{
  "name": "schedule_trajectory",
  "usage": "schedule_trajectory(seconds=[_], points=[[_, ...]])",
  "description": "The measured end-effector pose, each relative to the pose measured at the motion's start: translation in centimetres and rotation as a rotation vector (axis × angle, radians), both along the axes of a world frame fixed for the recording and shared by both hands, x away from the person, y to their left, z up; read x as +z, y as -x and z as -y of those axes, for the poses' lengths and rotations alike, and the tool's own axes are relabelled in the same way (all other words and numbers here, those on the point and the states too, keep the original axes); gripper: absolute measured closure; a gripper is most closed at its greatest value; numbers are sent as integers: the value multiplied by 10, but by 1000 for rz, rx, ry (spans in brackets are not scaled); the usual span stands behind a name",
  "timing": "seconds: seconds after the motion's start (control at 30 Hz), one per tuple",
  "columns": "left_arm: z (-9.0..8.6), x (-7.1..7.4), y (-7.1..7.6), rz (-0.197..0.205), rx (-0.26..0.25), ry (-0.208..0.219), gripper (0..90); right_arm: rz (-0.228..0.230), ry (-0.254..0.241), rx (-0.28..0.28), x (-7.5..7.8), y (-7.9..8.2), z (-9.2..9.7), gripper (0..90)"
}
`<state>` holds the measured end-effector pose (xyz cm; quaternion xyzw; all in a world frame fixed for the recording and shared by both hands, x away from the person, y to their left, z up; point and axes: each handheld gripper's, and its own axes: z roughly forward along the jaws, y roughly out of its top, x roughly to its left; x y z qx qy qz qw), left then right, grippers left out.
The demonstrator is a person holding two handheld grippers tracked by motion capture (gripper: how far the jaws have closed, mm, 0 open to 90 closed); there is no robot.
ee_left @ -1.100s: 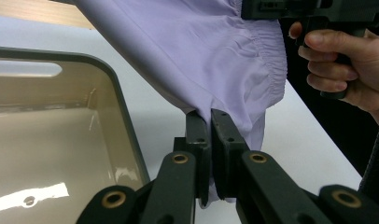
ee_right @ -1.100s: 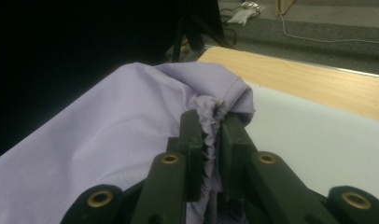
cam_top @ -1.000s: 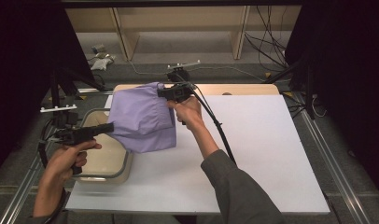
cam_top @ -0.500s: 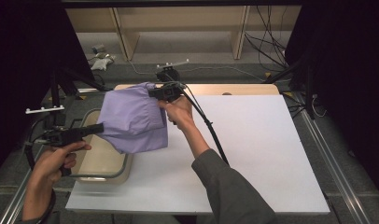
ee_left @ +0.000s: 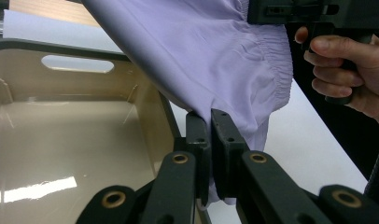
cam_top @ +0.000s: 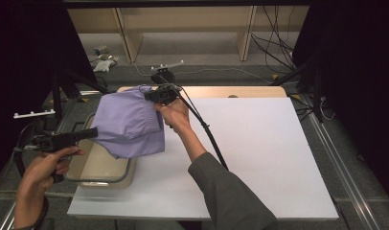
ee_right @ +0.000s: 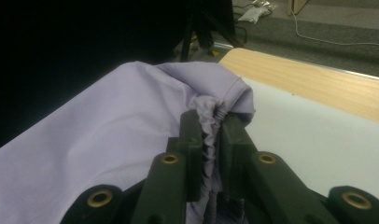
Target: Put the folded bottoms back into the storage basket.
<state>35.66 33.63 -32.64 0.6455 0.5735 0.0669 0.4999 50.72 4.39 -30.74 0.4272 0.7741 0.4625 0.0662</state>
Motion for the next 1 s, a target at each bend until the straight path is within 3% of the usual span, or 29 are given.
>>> schedule_trajectory(seconds=[1.0], points=[[-39, -4, 11, -30, 88, -9, 862, -2, 11, 28, -3, 9, -48, 813]])
